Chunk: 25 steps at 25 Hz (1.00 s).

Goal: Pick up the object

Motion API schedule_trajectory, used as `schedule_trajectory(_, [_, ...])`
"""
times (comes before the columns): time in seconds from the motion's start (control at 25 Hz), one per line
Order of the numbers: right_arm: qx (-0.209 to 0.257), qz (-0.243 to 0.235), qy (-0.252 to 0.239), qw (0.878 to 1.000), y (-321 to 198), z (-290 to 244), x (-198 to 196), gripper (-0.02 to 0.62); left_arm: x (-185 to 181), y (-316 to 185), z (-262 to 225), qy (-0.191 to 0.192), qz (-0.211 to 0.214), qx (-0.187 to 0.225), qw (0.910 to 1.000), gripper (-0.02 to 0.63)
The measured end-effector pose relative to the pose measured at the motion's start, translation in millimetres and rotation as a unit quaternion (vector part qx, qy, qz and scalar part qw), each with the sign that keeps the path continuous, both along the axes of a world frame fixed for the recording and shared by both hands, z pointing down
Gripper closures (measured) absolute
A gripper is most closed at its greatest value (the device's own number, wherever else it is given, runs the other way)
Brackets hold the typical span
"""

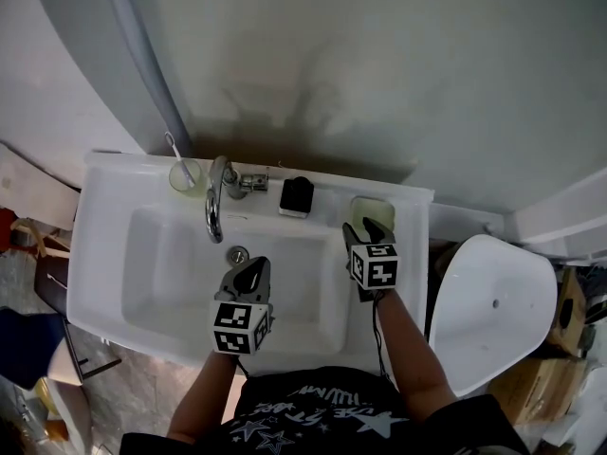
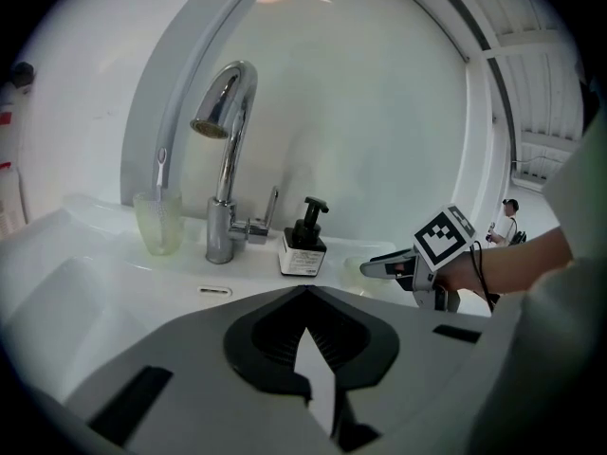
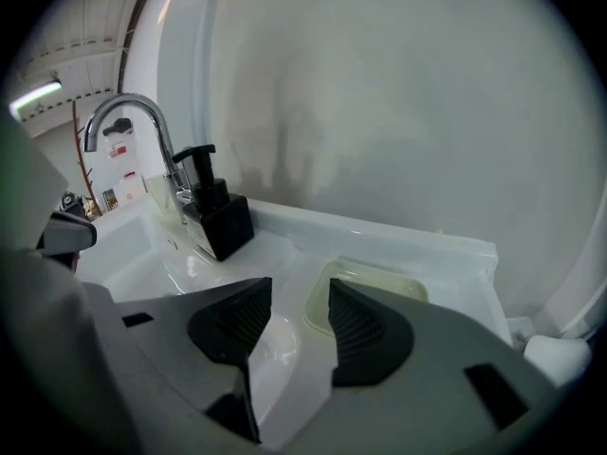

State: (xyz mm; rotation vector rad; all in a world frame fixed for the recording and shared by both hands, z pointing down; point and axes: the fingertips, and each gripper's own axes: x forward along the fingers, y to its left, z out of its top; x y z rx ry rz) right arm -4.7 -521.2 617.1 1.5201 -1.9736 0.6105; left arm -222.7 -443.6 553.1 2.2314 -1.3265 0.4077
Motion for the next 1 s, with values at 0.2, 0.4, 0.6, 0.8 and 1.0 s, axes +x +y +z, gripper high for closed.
schedule_trajectory(0.2, [-0.029,0.004,0.012,0.999,-10,18,-1,0.424,1,-6,8,0.001,0.005,-0.007,1.0,0.591])
schedule_trajectory(0.4, [-0.055,0.008,0.022,0.998,-7,35,-2,0.454,5,-2,17,0.005,0.01,-0.021,0.9997,0.591])
schedule_trajectory(0.6, [-0.05,0.02,0.05,0.997,-10,39,2,0.5,6,2,23,0.006,0.013,-0.029,0.9995,0.591])
schedule_trajectory(0.8, [-0.039,0.016,0.074,0.996,-10,39,-2,0.531,3,4,26,0.005,0.011,-0.032,0.9994,0.591])
schedule_trajectory(1.0, [-0.046,-0.002,0.078,0.996,-10,39,-4,0.541,4,3,23,0.003,0.014,-0.026,0.9996,0.591])
